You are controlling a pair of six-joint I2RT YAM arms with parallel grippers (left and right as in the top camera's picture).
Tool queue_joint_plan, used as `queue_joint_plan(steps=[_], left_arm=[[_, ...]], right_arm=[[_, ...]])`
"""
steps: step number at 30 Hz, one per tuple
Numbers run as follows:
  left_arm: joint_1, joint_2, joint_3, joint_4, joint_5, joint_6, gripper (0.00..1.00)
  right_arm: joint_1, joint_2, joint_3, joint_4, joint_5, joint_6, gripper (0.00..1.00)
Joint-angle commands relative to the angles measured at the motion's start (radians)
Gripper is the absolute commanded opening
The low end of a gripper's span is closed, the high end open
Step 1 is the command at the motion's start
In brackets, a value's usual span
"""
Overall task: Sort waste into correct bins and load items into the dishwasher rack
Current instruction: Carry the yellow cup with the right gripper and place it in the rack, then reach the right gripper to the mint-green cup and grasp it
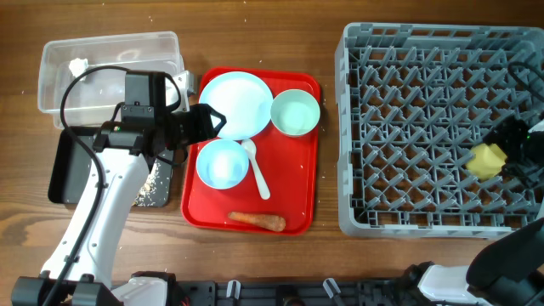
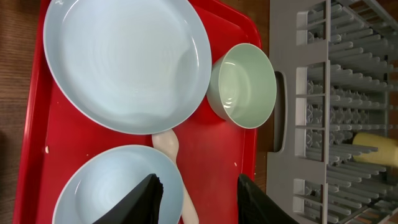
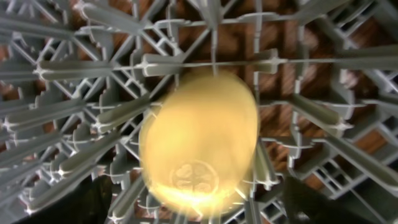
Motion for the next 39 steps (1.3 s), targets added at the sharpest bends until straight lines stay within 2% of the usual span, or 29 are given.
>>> queue_joint_plan(steps=[1, 4, 8, 10, 13, 15, 19, 21, 24, 30, 33, 36, 39], left_arm=[[0.005, -0.013, 0.001, -0.005, -0.006, 0.021, 0.42], [0.005, -0.013, 0.001, -0.009, -0.007, 0.021, 0.43], [0.005, -0.013, 0.001, -0.018, -0.037, 0.021, 0.46], [0.005, -0.013, 0.001, -0.040, -0.089, 0.021, 0.48], [0.005, -0.013, 0.001, -0.083, -0.173, 0.021, 0.49], [0.005, -0.013, 0.001, -0.130, -0.262, 0.018, 0.47], [0.005, -0.013, 0.001, -0.235, -0.496, -0.116, 0.49], [0.005, -0.013, 0.001, -0.253, -0.507, -0.119, 0.50], [0.005, -0.013, 0.001, -0.255, -0.507, -0.119, 0.51], [0.005, -0.013, 0.001, -0.255, -0.507, -0.119, 0.52], [0.005, -0.013, 0.001, -0.255, -0.505, -0.119, 0.52], [0.005, -0.013, 0.001, -0.255, -0.502, -0.119, 0.52], [0.005, -0.013, 0.001, -0.256, -0.502, -0.119, 0.52]], right_arm=[[-0.001, -0.017, 0.021, 0.003, -0.112, -0.005, 0.97], [0.000, -0.075, 0.025, 0.003, -0.173, -0.009, 0.97], [0.061, -0.215, 0.029, 0.093, -0.433, -0.058, 0.88], [0.176, -0.272, 0.029, 0.167, -0.503, -0.060, 0.88], [0.351, -0.278, 0.029, 0.249, -0.503, -0.060, 0.88], [0.528, -0.246, 0.029, 0.325, -0.453, -0.056, 0.88], [0.812, -0.139, 0.029, 0.417, -0.210, -0.057, 0.88], [0.904, -0.070, 0.029, 0.457, -0.092, -0.075, 0.89], [0.990, 0.051, 0.029, 0.509, -0.013, -0.085, 0.89], [1.038, 0.248, 0.029, 0.585, -0.012, -0.044, 0.88], [1.043, 0.311, 0.029, 0.591, -0.008, -0.018, 0.82], [1.043, 0.365, 0.029, 0.594, -0.004, 0.004, 0.81], [1.043, 0.408, 0.029, 0.584, -0.020, 0.026, 0.64]])
